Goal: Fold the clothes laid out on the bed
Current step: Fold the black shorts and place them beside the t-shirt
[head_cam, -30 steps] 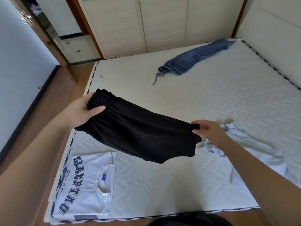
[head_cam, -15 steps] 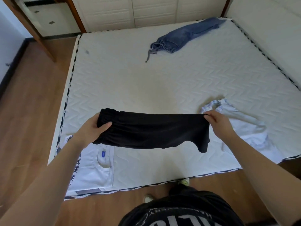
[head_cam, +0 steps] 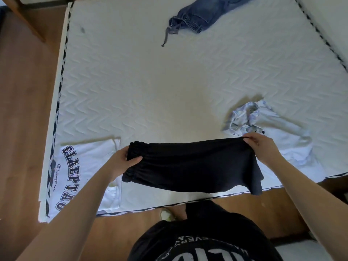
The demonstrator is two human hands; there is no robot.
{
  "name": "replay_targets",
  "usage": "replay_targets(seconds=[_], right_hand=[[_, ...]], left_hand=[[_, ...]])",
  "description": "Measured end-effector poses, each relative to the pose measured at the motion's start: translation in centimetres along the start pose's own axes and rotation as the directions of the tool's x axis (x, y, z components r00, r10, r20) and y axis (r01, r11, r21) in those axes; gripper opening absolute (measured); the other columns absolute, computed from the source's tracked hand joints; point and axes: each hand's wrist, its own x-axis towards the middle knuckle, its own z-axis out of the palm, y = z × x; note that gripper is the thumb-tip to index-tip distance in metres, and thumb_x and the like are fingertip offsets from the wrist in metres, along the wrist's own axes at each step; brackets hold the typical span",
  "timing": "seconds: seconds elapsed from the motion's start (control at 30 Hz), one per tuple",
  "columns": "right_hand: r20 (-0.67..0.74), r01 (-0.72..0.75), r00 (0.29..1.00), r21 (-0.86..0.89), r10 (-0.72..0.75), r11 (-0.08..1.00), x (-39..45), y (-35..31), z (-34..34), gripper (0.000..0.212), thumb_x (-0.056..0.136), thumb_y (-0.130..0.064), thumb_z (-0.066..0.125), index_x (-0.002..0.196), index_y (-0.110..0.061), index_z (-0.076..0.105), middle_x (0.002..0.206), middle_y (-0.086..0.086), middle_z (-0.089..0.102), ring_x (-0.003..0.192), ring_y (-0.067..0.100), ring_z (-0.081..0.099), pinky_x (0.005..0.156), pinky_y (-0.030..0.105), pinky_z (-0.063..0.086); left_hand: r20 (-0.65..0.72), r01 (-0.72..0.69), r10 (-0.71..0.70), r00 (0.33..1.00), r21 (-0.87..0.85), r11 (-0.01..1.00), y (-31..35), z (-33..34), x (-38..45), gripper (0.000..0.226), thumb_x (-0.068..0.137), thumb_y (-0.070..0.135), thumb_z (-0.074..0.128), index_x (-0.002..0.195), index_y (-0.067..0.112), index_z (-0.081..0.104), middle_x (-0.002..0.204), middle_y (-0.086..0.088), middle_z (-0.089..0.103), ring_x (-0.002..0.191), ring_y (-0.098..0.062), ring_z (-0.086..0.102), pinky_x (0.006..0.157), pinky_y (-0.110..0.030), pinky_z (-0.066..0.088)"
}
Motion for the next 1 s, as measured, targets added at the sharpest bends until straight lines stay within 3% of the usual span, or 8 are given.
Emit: replay_targets(seconds=[0.17,0.3,0.43,0.63,0.73,0.9,1.0], right_hand=[[0.194,0.068,0.98,-0.138,-0.04,0.988,8.2,1.3,4.8,0.017,0.099,-0.019,0.055,0.106,-0.021,0.07,0.096,-0.009,0.066,0.088,0.011,0.056,0.074,0.014,0.029],[0.27,0.118,0.96,-0.171,-0.069,0.978,14.4,2.2,10.3,0.02,0.1,-0.02,0.052,0.111,-0.017,0.069,0.099,-0.003,0.07,0.087,0.016,0.061,0.073,0.018,0.033],[0.272,0.129,0.959,-0.164,-0.081,0.978,20.7,2.5,15.9,0.021,0.101,-0.022,0.052,0.114,-0.018,0.068,0.101,-0.002,0.07,0.085,0.013,0.059,0.074,0.018,0.037],[0.314,0.231,0.937,-0.222,-0.155,0.947,28.8,2.2,22.7,0.023,0.102,-0.022,0.048,0.114,-0.017,0.067,0.11,0.001,0.069,0.099,0.023,0.062,0.083,0.028,0.041],[0.334,0.26,0.926,-0.237,-0.173,0.936,31.5,2.4,24.8,0.023,0.102,-0.021,0.048,0.113,-0.017,0.068,0.11,0.003,0.069,0.099,0.022,0.061,0.084,0.028,0.041],[0.347,0.22,0.93,-0.255,-0.124,0.942,32.8,3.2,26.7,0.023,0.102,-0.02,0.048,0.116,-0.018,0.067,0.113,0.003,0.067,0.103,0.023,0.06,0.085,0.027,0.039],[0.318,0.172,0.943,-0.225,-0.094,0.959,31.7,4.0,26.7,0.033,0.101,-0.032,0.049,0.131,-0.02,0.055,0.111,-0.001,0.063,0.102,0.021,0.059,0.086,0.028,0.039]], left_hand=[[-0.135,0.169,-0.18,0.974,-0.088,0.982,-3.8,2.4,4.6,0.037,0.084,0.042,0.074,0.117,0.037,0.06,0.112,0.011,0.069,0.108,-0.013,0.064,0.097,-0.038,0.05],[-0.216,0.24,-0.255,0.942,-0.096,0.966,-7.8,3.5,8.9,0.041,0.087,0.041,0.07,0.123,0.028,0.056,0.109,0.01,0.066,0.104,-0.014,0.062,0.086,-0.031,0.049],[-0.25,0.255,-0.285,0.925,-0.144,0.956,-11.5,2.8,13.3,0.032,0.088,0.047,0.067,0.117,0.037,0.056,0.106,0.014,0.068,0.102,-0.008,0.063,0.079,-0.026,0.048],[-0.305,0.233,-0.267,0.914,-0.144,0.962,-15.7,0.6,19.2,0.037,0.083,0.064,0.06,0.116,0.046,0.055,0.108,0.017,0.069,0.102,-0.005,0.064,0.087,-0.033,0.05],[-0.357,0.259,-0.268,0.895,-0.073,0.963,-17.0,0.3,21.4,0.023,0.085,0.068,0.054,0.105,0.055,0.05,0.102,0.02,0.066,0.095,-0.003,0.062,0.081,-0.032,0.048],[-0.417,0.343,-0.281,0.864,0.079,0.936,-18.9,0.4,24.3,0.044,0.089,0.062,0.052,0.119,0.03,0.048,0.095,0.012,0.059,0.088,-0.018,0.058,0.076,-0.036,0.043],[-0.434,0.371,-0.32,0.842,0.035,0.928,-19.6,0.7,24.8,0.06,0.086,0.062,0.057,0.132,0.026,0.042,0.107,0.004,0.057,0.092,-0.021,0.057,0.078,-0.034,0.042]])
